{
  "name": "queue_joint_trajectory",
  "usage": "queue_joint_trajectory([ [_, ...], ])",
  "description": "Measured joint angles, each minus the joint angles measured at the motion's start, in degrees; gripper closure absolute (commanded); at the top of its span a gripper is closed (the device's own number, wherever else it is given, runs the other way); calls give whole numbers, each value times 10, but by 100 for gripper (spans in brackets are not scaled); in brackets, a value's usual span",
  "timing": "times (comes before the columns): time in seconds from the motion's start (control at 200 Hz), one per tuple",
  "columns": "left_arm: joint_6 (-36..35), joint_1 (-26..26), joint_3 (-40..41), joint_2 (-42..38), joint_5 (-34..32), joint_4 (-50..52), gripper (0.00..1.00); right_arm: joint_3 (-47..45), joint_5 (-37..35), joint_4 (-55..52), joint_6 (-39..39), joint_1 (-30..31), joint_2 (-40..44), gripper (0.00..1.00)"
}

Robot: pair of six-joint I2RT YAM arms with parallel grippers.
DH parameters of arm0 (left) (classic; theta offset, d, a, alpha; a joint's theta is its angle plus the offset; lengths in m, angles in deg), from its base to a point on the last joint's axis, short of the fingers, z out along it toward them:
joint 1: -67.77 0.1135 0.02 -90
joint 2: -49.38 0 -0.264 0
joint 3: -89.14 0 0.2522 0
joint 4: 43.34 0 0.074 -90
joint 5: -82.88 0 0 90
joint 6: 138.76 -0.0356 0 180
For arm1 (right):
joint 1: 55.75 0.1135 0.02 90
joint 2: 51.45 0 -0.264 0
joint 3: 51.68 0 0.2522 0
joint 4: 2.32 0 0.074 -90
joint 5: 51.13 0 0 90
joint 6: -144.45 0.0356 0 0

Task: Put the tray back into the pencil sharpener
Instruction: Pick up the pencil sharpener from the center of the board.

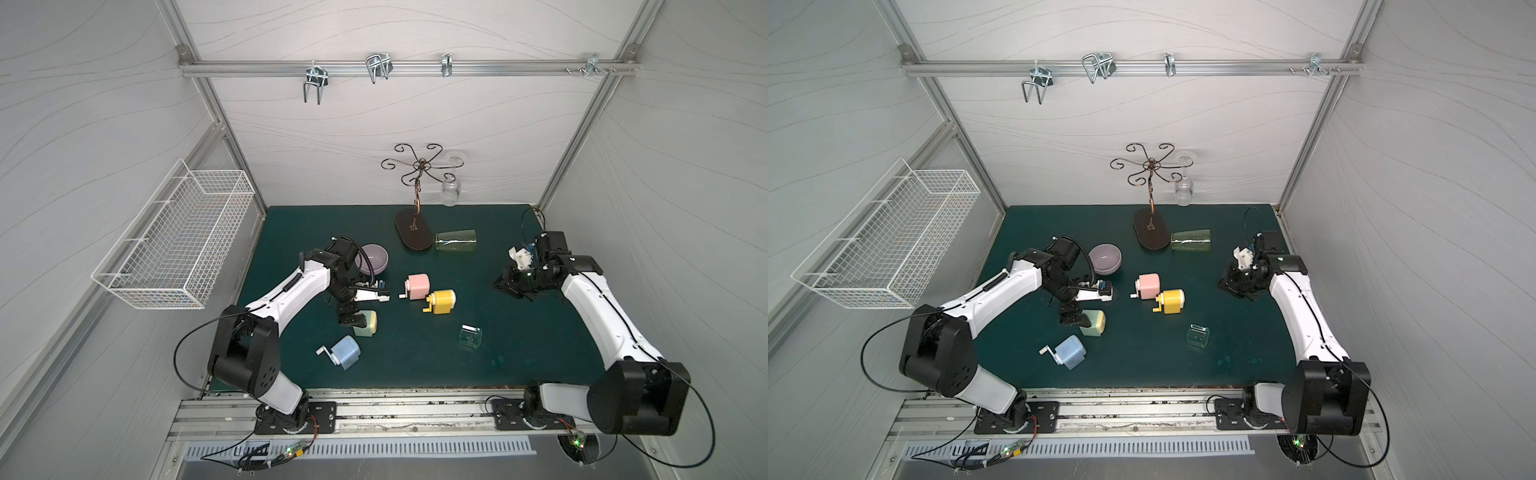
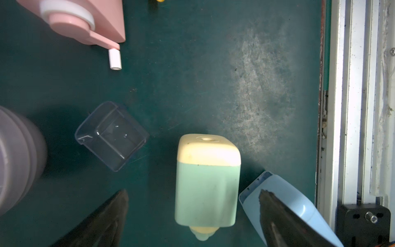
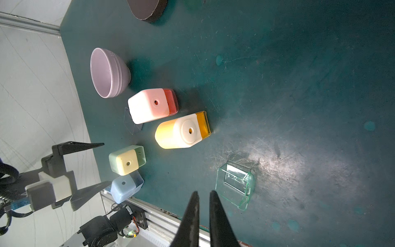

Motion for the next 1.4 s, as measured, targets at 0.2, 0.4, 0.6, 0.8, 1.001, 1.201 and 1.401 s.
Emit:
queue_joint_trajectory([
  [0.2,-10,0,2,5,0,-3,1,0,-1,0,0,-1,0,86],
  [0.4,-15,0,22,22,-11,-12,7,0,-1,0,0,-3,0,86],
  [0.6,-18,-5,34,39,-20,-27,11,0,-1,0,0,-4,-1,86],
  [0.8,-24,-7,34,51,-26,-38,17,0,-1,0,-1,-8,-1,86],
  [1.001,-27,-12,35,60,-28,-41,30,0,-1,0,-1,-12,-1,86],
  [1.201,-32,-12,37,57,-29,-42,52,0,0,0,-1,-15,-1,85],
  [1.401,-29,-17,36,35,-33,-41,60,-3,-1,-1,-3,-17,-1,81],
])
